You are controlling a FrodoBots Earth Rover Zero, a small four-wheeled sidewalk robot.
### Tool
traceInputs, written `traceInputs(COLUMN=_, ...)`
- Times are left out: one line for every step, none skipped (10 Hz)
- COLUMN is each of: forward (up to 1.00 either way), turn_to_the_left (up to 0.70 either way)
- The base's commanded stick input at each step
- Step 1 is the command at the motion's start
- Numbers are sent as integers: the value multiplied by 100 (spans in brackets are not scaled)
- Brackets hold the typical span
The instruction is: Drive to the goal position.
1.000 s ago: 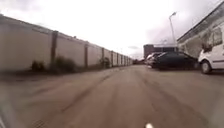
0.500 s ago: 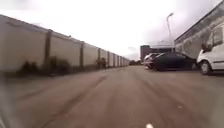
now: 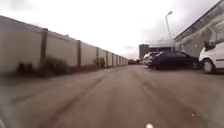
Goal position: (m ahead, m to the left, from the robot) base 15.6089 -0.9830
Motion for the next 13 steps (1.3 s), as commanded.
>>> traceInputs(forward=60, turn_to_the_left=-7)
traceInputs(forward=60, turn_to_the_left=-15)
traceInputs(forward=60, turn_to_the_left=-15)
traceInputs(forward=60, turn_to_the_left=-15)
traceInputs(forward=60, turn_to_the_left=-15)
traceInputs(forward=60, turn_to_the_left=-14)
traceInputs(forward=60, turn_to_the_left=-5)
traceInputs(forward=60, turn_to_the_left=0)
traceInputs(forward=60, turn_to_the_left=0)
traceInputs(forward=60, turn_to_the_left=0)
traceInputs(forward=60, turn_to_the_left=0)
traceInputs(forward=60, turn_to_the_left=0)
traceInputs(forward=60, turn_to_the_left=0)
